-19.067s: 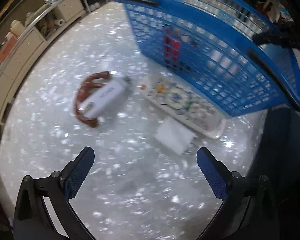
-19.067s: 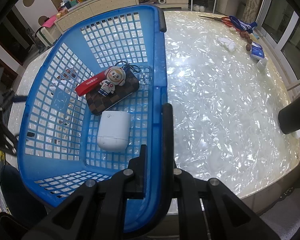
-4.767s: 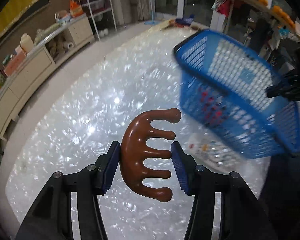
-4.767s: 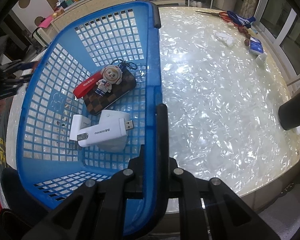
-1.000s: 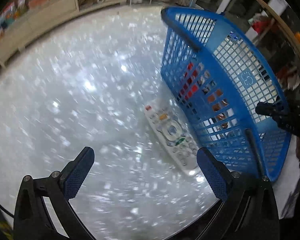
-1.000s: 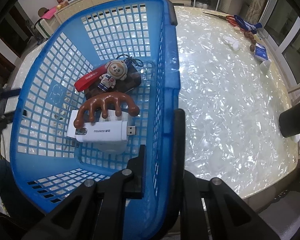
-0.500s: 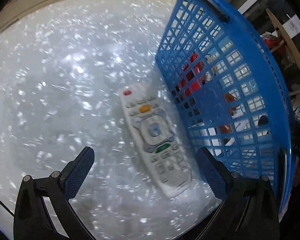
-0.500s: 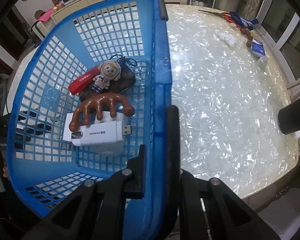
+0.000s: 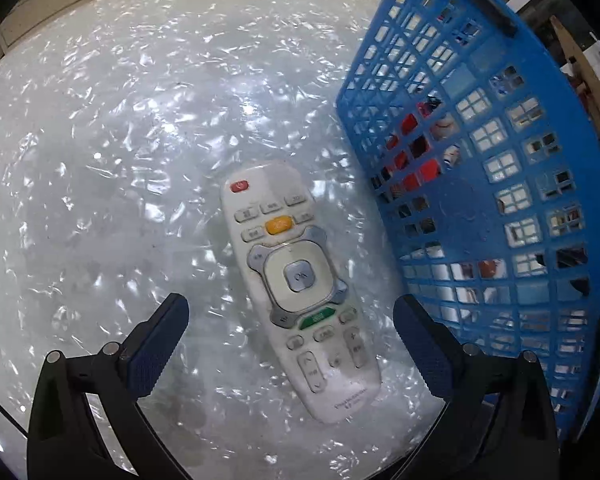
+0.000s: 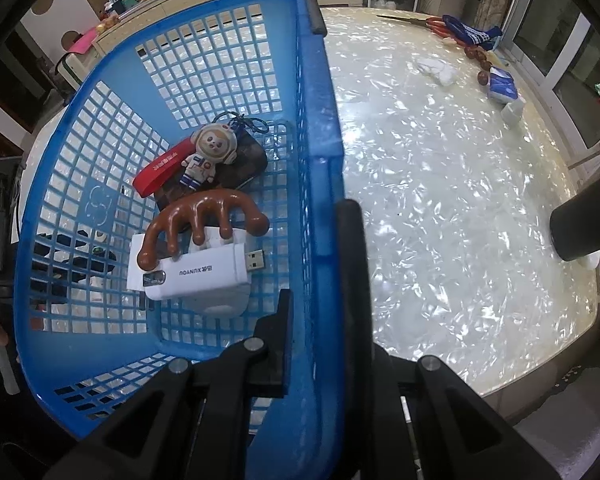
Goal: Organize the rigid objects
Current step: 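Move the left tool back to the white TV remote, then close the left tool on the white TV remote, then lift the remote with the left tool and carry it over the basket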
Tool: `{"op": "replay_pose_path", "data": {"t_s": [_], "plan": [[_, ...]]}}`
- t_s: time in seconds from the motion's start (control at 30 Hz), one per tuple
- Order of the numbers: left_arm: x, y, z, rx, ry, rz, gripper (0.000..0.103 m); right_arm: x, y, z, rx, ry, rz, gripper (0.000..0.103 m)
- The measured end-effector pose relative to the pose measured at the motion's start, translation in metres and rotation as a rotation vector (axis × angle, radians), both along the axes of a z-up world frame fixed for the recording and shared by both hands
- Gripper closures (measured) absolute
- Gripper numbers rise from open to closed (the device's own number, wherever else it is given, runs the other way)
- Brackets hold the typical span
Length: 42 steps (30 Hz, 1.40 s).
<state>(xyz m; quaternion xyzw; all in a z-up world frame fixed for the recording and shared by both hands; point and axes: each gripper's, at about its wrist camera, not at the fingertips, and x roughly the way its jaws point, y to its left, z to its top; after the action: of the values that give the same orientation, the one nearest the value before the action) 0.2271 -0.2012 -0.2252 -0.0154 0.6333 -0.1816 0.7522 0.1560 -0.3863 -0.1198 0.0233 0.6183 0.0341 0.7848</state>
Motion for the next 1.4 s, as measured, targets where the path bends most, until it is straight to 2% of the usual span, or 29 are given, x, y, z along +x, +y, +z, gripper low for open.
{"op": "replay_pose_path", "data": {"t_s": [0.1, 0.23, 0.37, 0.5, 0.6, 0.67, 0.77, 1.13, 1.4], "plan": [[0.011, -0.002, -0.005, 0.071, -0.002, 0.027, 0.000, 0.000, 0.000, -0.001, 0.005, 0.000, 0.001, 0.094], [0.026, -0.005, -0.006, 0.105, 0.004, 0.054, 0.000, 0.003, -0.005, -0.003, 0.010, 0.000, 0.001, 0.093], [0.023, -0.004, -0.011, 0.145, 0.022, 0.074, 0.001, 0.003, -0.006, -0.004, 0.015, -0.001, -0.002, 0.093], [0.013, -0.012, -0.014, 0.228, -0.011, 0.072, 0.011, 0.004, -0.006, -0.004, 0.014, -0.002, -0.003, 0.094], [0.009, -0.012, -0.007, 0.227, -0.026, 0.075, 0.026, 0.003, -0.005, -0.003, 0.014, -0.002, -0.006, 0.093], [0.006, -0.010, -0.004, 0.225, -0.028, 0.066, 0.040, 0.003, -0.005, -0.003, 0.013, -0.002, -0.006, 0.093], [0.006, 0.004, 0.001, 0.213, -0.031, 0.062, 0.048, 0.003, -0.004, -0.004, 0.009, -0.002, -0.007, 0.093], [0.012, 0.059, 0.005, 0.122, -0.036, 0.076, 0.050, 0.004, 0.001, -0.002, -0.008, 0.000, 0.003, 0.094], [0.007, 0.075, 0.043, 0.134, -0.115, 0.046, 0.058, 0.006, 0.004, 0.001, -0.018, -0.002, 0.005, 0.094]]}}
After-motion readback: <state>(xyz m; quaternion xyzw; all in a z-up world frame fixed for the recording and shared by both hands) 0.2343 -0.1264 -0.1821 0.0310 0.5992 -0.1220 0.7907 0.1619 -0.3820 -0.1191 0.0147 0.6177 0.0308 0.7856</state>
